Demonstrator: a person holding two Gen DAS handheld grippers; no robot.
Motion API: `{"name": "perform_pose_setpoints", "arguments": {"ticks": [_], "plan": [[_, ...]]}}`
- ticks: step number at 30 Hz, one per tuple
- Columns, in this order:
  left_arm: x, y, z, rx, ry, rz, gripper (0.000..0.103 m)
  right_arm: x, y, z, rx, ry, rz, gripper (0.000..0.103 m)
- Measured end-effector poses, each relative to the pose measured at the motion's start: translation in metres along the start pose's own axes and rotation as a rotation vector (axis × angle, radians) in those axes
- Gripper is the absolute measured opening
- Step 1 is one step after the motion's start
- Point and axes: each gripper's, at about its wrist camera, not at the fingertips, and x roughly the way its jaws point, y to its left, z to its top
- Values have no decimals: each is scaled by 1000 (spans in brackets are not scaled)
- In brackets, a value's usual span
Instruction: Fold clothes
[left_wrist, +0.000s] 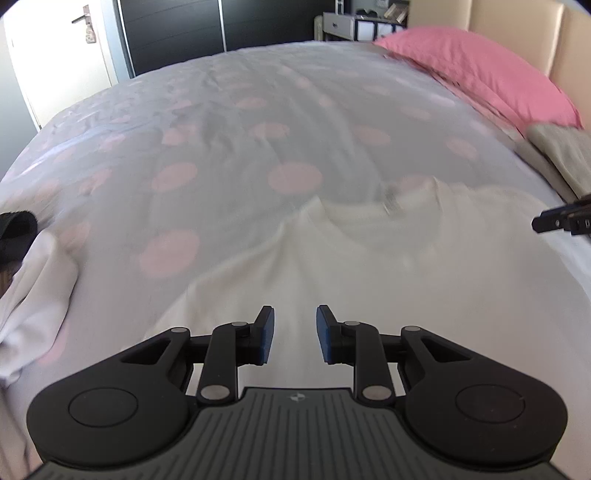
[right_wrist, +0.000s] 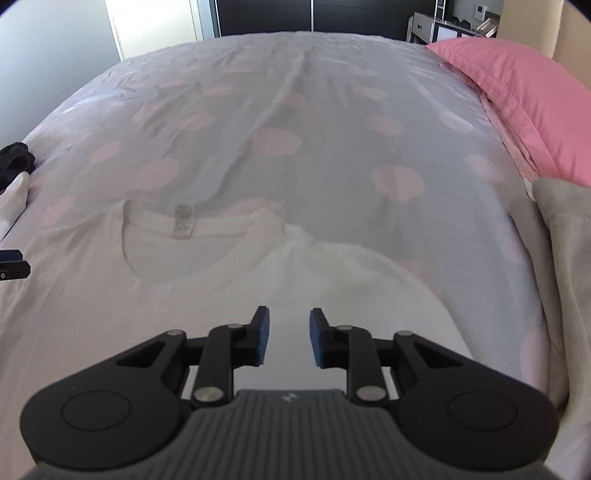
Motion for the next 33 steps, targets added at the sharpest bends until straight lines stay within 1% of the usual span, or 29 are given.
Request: {"name": "perform_pose_setpoints", "arguments": {"ticks": [3, 9, 11, 13, 18, 21, 24, 26, 28, 30, 33], "plan": [[-36, -10, -22, -2, 17, -11, 23, -31, 2, -26, 2, 41, -17, 26], [-103, -32, -69, -33, 34, -41, 23, -96, 9, -87, 21, 58, -35, 28], [-118, -40, -85, -35, 49, -49, 23, -116, 12, -108, 18, 60, -44, 31], [-131, -50, -104, -32, 71, -52, 24, -134, 16, -129, 14, 67, -44, 32], [-150, -72, -151, -15, 112, -66, 25, -166, 23, -185, 26, 109, -54, 33], [-154, -83, -177, -9, 139, -64, 25, -176, 28, -215, 30, 130, -65, 34], [-156, -92, -199, -3, 154, -52, 25, -183, 28, -242, 48, 150, -75, 37], [-157, -97, -208, -8, 164, -52, 25, -186, 28, -256, 57, 165, -80, 38], [-158, -102, -216, -20, 171, -73, 25, -187, 29, -268, 65, 185, -80, 39], [-158, -106, -221, -28, 180, -88, 25, -189, 29, -280, 74, 204, -81, 43], [-158, -116, -229, -15, 198, -93, 25, -188, 23, -296, 113, 240, -81, 44]]}}
